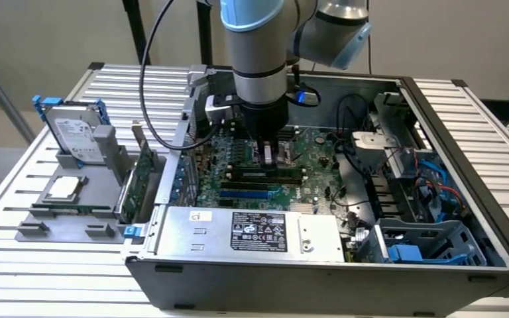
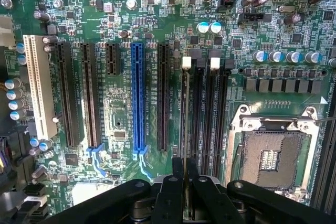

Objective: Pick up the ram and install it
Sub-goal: 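Press down the ram until it locks into place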

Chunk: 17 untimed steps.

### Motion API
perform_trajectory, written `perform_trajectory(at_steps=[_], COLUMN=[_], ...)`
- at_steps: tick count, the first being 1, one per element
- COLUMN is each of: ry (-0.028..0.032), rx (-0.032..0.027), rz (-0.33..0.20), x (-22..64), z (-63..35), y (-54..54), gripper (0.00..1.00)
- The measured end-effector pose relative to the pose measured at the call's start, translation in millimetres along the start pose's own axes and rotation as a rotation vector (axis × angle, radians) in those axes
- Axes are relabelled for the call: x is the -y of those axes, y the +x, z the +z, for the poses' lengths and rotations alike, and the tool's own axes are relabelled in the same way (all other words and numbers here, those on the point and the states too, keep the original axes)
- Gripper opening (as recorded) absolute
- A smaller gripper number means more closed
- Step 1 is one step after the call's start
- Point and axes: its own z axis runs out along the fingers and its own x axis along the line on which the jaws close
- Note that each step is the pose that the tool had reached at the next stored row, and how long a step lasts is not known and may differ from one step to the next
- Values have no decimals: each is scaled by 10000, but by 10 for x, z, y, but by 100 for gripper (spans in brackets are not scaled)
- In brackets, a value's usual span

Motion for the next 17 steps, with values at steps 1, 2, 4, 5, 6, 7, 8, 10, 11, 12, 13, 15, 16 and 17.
perform_trajectory(at_steps=[1, 2, 4, 5, 6, 7, 8, 10, 11, 12, 13, 15, 16, 17], ry=[0, 1, 2, 3, 3, 2, 2, -14, -41, -91, -161, -289, -351, -424], rx=[-1, -1, 0, 1, 2, 0, 0, -1, 0, 2, 5, 3, 4, 3], rz=[0, 0, 0, 1, 1, 1, 1, -1, -2, -3, -6, -13, -16, -19], x=[0, 0, 1, 2, 5, 9, 13, 20, 25, 35, 52, 87, 104, 119], z=[0, 1, -2, -12, -28, -51, -75, -110, -122, -130, -135, -142, -143, -145], y=[0, 0, 0, 0, 0, 2, 3, 5, 5, 5, 5, 5, 5, 5], gripper=[100, 100, 100, 100, 100, 100, 100, 100, 100, 100, 100, 100, 100, 0])
